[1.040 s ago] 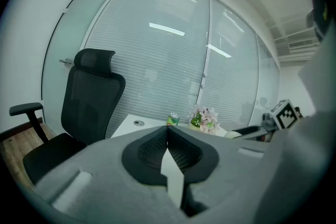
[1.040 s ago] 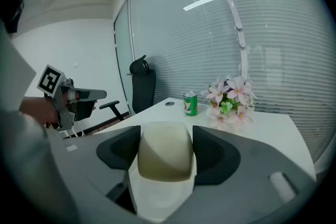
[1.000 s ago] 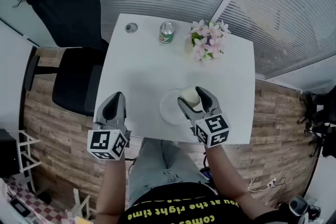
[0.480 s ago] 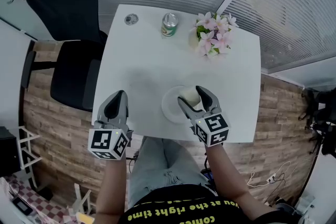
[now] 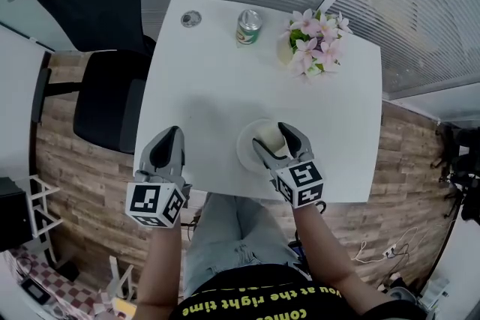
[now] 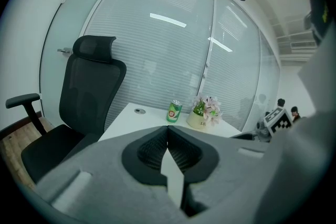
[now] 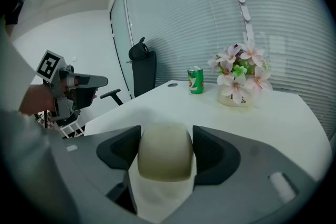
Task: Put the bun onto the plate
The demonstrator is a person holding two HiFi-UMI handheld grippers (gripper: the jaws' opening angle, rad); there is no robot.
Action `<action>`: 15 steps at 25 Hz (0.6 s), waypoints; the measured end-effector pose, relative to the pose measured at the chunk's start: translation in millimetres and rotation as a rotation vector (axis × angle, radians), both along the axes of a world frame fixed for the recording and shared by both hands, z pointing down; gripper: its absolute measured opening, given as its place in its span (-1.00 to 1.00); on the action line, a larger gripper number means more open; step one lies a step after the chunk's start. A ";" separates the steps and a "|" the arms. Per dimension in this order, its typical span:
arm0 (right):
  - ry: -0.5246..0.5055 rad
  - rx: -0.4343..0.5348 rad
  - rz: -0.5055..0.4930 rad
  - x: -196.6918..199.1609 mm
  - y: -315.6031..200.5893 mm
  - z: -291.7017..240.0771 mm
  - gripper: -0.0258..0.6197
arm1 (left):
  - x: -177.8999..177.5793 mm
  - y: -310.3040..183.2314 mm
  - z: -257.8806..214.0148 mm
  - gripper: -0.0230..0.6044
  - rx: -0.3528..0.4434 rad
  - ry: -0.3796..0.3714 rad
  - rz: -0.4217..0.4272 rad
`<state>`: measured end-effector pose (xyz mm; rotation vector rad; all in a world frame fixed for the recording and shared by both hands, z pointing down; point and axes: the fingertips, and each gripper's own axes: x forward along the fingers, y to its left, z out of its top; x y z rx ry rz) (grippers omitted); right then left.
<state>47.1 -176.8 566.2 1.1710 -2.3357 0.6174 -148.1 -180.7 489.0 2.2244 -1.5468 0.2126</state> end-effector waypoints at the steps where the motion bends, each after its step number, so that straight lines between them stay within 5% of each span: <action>1: 0.001 -0.003 -0.002 -1.1 0.4 2.6 0.06 | -0.1 0.1 1.7 -0.92 -0.003 0.000 0.000; 15: 0.035 -0.062 -0.014 -5.4 15.1 37.9 0.06 | 0.0 1.1 15.6 -0.92 -0.032 0.001 0.013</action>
